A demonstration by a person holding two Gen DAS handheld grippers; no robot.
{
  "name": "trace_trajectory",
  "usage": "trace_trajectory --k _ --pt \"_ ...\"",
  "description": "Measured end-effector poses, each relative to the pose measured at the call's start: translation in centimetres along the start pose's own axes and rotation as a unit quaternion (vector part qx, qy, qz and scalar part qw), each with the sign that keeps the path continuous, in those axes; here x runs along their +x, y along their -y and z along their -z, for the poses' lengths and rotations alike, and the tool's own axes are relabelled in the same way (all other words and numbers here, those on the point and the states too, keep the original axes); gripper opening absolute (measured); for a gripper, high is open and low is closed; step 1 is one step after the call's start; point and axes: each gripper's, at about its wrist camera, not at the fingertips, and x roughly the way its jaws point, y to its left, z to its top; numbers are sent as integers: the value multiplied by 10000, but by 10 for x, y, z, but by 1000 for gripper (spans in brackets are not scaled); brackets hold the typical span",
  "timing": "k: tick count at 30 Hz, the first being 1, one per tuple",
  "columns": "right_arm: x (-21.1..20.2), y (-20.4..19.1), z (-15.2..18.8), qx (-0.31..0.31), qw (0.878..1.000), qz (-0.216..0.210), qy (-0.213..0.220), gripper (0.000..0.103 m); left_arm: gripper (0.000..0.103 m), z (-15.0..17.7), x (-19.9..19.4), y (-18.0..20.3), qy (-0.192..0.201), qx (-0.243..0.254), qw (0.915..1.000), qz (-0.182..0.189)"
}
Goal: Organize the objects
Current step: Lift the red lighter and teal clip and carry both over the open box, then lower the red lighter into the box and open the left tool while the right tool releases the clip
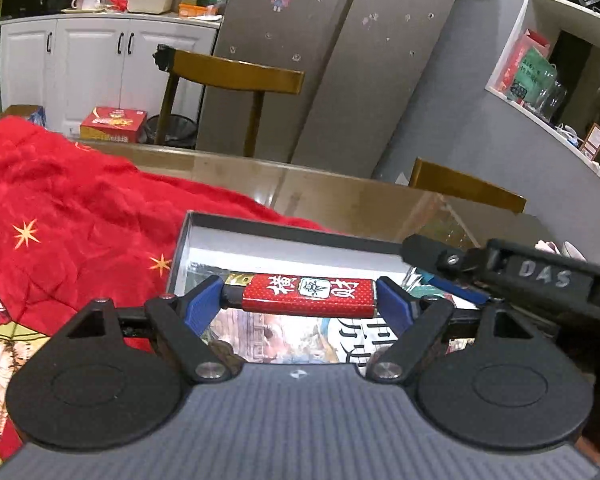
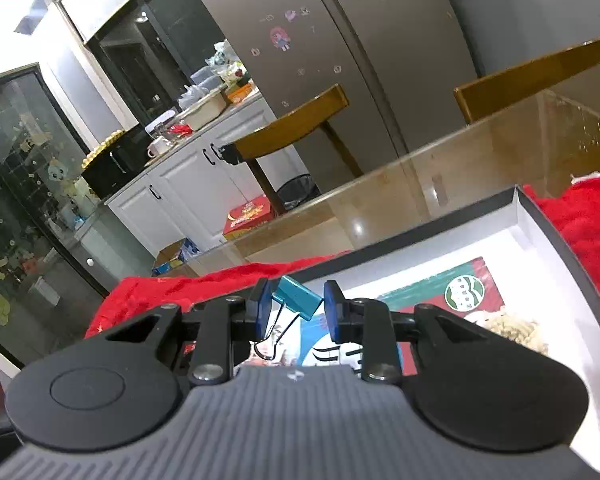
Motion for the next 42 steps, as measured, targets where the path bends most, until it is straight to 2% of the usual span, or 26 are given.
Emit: trace_trajectory --k 15,19,24,35,42 --pt "12 24 2 582 9980 229 -134 32 85 9 26 -13 -237 -377 9990 -105" --pt "20 38 4 882 9954 201 -306 32 85 9 28 -11 -314 -338 9988 -159" --pt "24 41 8 921 9947 196 -410 32 85 11 31 -6 -337 -235 9984 -381" --pt "27 45 10 1016 9930 127 -582 32 85 12 32 0 -325 -156 9981 -498" --pt "27 49 12 1076 9918 -6 -689 34 86 14 36 8 -444 138 9969 -632"
